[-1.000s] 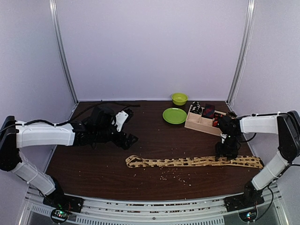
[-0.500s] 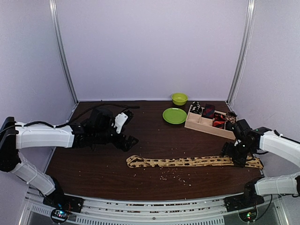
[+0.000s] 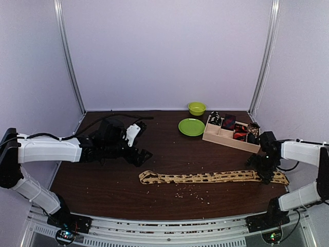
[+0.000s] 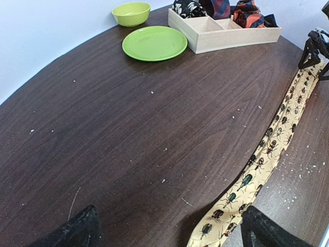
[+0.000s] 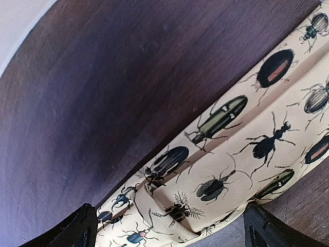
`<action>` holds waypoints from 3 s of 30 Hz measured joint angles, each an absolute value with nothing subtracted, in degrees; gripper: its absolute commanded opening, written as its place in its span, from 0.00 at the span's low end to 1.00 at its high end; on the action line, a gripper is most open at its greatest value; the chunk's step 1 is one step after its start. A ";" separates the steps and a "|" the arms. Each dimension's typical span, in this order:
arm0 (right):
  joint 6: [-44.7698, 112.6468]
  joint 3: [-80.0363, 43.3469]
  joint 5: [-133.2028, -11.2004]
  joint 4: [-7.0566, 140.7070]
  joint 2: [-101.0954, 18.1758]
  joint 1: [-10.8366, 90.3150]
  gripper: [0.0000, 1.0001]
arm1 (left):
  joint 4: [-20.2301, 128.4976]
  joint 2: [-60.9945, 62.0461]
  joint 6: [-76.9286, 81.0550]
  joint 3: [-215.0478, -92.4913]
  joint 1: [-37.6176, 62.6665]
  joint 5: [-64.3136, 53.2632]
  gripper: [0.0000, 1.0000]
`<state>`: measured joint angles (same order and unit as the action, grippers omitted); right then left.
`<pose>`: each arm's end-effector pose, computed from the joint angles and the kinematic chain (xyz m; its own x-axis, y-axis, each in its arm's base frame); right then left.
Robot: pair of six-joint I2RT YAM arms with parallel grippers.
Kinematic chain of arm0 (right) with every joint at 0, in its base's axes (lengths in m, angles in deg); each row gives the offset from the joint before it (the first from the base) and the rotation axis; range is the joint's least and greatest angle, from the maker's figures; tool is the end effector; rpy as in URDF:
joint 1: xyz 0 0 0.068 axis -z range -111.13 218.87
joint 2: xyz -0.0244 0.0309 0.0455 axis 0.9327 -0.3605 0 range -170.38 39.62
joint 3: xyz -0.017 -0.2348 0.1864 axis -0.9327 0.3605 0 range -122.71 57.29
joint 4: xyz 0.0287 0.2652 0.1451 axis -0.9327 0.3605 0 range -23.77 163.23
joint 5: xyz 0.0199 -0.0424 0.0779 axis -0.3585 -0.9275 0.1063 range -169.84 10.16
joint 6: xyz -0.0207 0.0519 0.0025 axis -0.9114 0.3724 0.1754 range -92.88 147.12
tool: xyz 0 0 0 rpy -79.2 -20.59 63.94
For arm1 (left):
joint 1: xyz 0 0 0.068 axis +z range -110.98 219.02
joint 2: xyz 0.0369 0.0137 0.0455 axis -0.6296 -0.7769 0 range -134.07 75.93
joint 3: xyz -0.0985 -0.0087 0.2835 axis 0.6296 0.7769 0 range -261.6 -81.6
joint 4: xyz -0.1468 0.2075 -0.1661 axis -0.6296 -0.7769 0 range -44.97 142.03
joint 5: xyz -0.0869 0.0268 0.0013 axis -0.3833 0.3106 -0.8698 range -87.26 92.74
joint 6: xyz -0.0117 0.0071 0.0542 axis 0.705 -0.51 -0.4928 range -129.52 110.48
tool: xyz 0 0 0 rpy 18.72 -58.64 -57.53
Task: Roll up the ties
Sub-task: Flatten out the tie at the center of the board, then smooth out the tie at the center of the board.
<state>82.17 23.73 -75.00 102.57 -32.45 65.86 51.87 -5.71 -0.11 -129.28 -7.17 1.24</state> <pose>0.2230 0.0151 0.1497 -0.6132 0.7856 -0.0830 0.7474 0.6110 0.2608 0.2377 -0.2493 0.2275 -0.5035 0.2888 -0.8143 0.6629 0.7336 -0.1497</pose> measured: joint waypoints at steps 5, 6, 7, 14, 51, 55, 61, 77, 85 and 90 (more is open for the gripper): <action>79.22 21.19 -74.21 101.30 -35.95 70.63 1.00 | 51.67 -5.71 0.07 -129.28 -7.17 1.22 0.98; 78.45 20.67 -74.08 101.08 -36.69 71.59 1.00 | 51.56 -5.71 0.09 -129.28 -7.17 1.22 0.98; 77.73 20.03 -73.86 100.95 -37.50 72.61 1.00 | 51.52 -5.71 0.09 -129.28 -7.17 1.20 0.98; 73.36 18.11 -71.29 99.66 -39.42 76.64 1.00 | 51.21 -5.45 0.50 -129.26 -7.15 1.17 0.98; 58.63 9.41 -40.12 74.15 -25.22 52.64 1.00 | 35.76 -28.38 -20.52 -144.65 -16.44 -10.72 0.92; 59.09 11.55 -38.87 72.36 -25.09 53.27 1.00 | 33.86 -31.99 -23.12 -146.37 -16.96 -8.38 0.83; 60.40 13.74 -37.32 71.44 -25.61 54.82 0.99 | 32.50 -33.15 -26.60 -147.01 -17.07 -4.97 0.47; 61.30 14.07 -35.66 70.55 -26.57 56.40 0.99 | 33.97 -32.49 -32.63 -147.88 -15.30 1.20 0.98; 63.42 14.70 -35.70 68.95 -27.12 53.05 1.00 | 41.79 -13.69 -18.88 -138.05 -15.04 -3.50 0.98; 65.10 14.70 -35.96 67.53 -28.37 50.89 1.00 | 51.32 -11.97 -2.99 -137.04 -14.41 -8.36 0.98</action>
